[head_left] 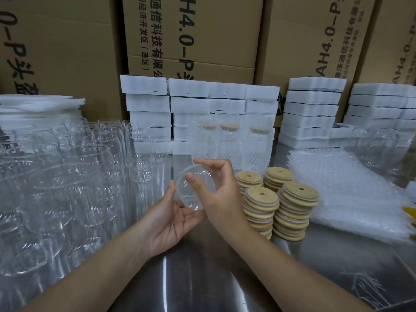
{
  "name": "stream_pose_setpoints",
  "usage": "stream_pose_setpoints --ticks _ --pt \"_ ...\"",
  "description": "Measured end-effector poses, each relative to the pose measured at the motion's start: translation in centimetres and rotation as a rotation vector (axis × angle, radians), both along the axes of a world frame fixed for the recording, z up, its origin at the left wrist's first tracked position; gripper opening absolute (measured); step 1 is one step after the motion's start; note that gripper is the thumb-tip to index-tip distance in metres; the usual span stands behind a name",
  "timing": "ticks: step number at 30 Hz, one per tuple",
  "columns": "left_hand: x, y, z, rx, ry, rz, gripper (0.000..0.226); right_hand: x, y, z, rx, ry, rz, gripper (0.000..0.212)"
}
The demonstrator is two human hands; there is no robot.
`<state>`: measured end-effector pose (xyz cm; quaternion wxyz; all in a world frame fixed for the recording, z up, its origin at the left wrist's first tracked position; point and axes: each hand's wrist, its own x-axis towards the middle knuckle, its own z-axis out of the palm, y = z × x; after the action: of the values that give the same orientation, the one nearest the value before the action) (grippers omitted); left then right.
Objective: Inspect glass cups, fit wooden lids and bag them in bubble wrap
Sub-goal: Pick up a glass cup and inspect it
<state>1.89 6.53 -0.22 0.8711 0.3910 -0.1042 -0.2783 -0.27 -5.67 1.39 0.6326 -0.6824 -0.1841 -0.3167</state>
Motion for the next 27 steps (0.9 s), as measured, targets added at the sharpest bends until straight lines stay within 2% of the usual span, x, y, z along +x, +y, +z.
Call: stream_pose_setpoints --ticks 9,14,19,23,24,27 --pt "0.1 -0.04 -0.08 0.02 -0.015 0.023 0.064 0.13 0.14 -0.29 -0.024 -0.038 -0.025 0.015" --pt "0.13 -0.08 -0.06 0.03 0.017 0.056 0.06 0.02 0.19 -0.42 0.001 -0.056 0.015 0.013" --pt "0.25 -0.38 -0.17 0.032 -0.015 0.085 0.065 -0.1 -0.37 0.26 0.186 0.048 0.148 0.012" --pt "0.0 -0.07 0.03 -0.003 -0.024 0.05 0.074 -0.08 -0.4 0.31 0.153 0.131 0.201 0.011" --pt "-0.08 -0.1 0.04 0.018 -0.07 0.069 0.071 0.02 -0.33 0.22 0.134 0.142 0.207 0.016" --pt "-0.43 -0.63 -0.04 0.049 -0.17 0.209 0.044 0.36 -0.18 0.04 0.082 0.173 0.206 0.028"
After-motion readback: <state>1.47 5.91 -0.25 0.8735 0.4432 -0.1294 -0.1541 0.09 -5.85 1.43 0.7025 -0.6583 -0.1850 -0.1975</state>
